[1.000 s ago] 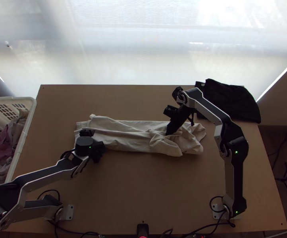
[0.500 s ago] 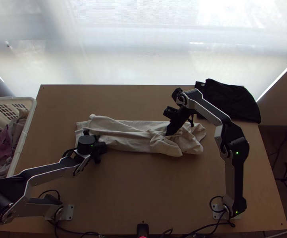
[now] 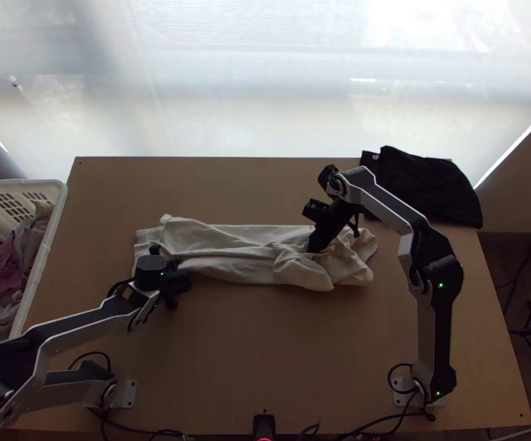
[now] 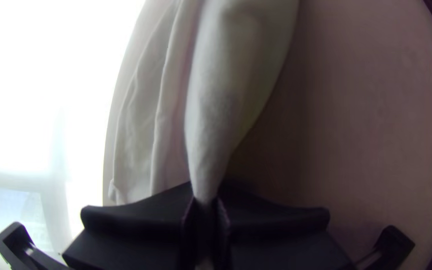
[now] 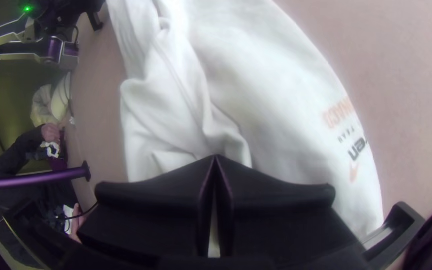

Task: Fold the t-shirt

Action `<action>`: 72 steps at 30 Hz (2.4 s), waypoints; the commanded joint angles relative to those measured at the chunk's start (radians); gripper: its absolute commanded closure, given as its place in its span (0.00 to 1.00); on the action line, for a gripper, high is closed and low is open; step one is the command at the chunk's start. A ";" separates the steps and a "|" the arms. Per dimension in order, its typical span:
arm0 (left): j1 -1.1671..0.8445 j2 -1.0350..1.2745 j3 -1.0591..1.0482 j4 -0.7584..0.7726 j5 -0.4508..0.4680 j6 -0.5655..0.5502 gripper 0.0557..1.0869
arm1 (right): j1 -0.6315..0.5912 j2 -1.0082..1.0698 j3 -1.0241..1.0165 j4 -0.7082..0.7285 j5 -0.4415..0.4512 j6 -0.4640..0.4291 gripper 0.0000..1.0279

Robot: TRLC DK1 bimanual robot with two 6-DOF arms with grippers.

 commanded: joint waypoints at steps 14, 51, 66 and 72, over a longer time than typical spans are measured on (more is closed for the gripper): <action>-0.014 -0.493 -0.042 -0.304 -0.002 0.068 0.95 | 0.037 -0.013 -0.032 0.009 -0.040 0.022 0.97; -0.562 0.415 0.906 -0.338 -0.017 0.456 0.94 | -0.405 -0.547 -0.153 -0.094 -0.154 0.051 0.97; -0.683 0.755 1.271 -0.399 -0.074 0.572 0.94 | -0.550 -0.630 -0.190 -0.148 -0.183 -0.012 0.97; -0.703 0.800 1.247 -0.389 -0.102 0.581 0.92 | -0.552 -0.635 -0.213 -0.148 -0.190 -0.012 0.97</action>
